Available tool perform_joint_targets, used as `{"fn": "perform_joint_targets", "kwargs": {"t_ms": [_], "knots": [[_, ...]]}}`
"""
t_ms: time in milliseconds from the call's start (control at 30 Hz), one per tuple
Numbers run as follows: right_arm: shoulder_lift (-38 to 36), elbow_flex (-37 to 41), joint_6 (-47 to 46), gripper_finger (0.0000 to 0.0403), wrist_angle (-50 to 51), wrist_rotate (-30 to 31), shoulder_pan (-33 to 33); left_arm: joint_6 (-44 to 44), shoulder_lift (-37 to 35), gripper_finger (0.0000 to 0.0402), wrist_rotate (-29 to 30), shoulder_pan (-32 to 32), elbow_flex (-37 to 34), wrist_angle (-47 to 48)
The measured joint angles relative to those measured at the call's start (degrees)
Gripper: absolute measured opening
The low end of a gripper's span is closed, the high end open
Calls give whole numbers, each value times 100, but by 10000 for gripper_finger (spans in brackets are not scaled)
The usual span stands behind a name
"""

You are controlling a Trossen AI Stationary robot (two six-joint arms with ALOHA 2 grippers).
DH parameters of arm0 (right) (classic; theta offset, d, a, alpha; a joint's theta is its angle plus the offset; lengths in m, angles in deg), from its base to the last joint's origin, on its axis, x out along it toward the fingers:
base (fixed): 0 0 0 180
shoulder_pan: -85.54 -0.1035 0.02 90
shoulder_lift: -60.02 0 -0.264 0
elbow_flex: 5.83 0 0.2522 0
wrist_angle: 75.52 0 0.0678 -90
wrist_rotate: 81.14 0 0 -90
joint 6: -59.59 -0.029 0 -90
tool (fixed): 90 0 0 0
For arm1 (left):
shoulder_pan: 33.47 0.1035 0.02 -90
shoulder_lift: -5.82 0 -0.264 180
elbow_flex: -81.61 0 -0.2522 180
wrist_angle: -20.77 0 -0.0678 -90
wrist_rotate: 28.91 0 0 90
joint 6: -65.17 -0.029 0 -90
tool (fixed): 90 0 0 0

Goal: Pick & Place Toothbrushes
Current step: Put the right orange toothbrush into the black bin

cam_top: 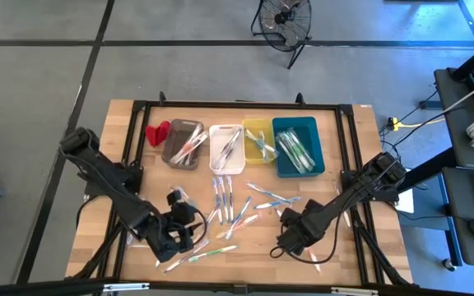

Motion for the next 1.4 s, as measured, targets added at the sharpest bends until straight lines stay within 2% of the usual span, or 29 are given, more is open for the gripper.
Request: {"fn": "perform_joint_targets", "kwargs": {"t_ms": [300,467,600,833,933,1033,1167,1400], "knots": [[-29,517,202,200,-956,-17,95,-59,61,180,48,0,-2,-115],[-42,651,193,183,-1054,-121,162,-59,61,178,69,0,-2,-117],[-28,616,232,146,-1072,-123,162,-59,61,177,69,0,-2,-115],[-20,603,622,32,-1117,-196,162,-63,61,175,189,0,-2,-115],[-20,603,718,32,-1090,-184,162,-63,84,171,284,0,-2,-146],[-23,603,735,31,-882,-188,186,-193,224,167,451,1,0,-284],[-79,508,729,8,-294,-34,195,-457,551,161,421,100,0,-490],[-138,-563,785,5,947,630,164,-520,1068,155,432,304,0,-670]]}}
